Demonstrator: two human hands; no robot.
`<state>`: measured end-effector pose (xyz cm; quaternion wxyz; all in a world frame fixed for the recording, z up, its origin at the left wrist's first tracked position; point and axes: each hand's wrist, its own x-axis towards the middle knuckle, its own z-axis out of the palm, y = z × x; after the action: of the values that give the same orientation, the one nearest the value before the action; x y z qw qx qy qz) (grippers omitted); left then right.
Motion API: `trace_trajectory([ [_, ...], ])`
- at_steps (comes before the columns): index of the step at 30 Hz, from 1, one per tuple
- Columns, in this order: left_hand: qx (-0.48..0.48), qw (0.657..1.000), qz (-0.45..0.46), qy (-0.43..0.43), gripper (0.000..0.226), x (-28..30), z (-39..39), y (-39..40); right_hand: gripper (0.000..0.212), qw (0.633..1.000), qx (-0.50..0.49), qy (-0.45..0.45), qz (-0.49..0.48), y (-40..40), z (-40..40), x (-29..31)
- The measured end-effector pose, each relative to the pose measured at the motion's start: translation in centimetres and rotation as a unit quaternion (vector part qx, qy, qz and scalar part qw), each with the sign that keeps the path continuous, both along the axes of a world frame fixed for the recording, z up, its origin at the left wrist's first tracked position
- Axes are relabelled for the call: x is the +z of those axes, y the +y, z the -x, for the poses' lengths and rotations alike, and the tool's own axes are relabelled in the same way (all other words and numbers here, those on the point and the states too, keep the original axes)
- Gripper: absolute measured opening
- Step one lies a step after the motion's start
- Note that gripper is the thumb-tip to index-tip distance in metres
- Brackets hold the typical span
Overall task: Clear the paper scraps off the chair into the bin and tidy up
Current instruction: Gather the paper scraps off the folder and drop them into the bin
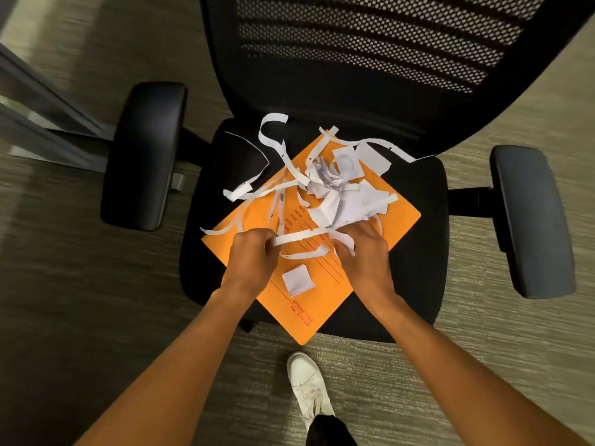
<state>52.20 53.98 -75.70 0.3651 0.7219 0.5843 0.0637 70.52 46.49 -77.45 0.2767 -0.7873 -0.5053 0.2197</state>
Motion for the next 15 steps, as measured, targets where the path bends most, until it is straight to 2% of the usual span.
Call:
trace_trajectory([
  [6,0.035,0.998,0.008,-0.056,0.009,1.8,2.5,-3.1,0.019,0.999,-0.034,0.014,-0.017,-2.1,1.4,2.1],
  [15,0.108,0.994,-0.006,-0.024,0.004,4.3,12.2,-8.2,0.018,0.997,-0.066,-0.009,-0.037,-3.8,4.2,4.6],
])
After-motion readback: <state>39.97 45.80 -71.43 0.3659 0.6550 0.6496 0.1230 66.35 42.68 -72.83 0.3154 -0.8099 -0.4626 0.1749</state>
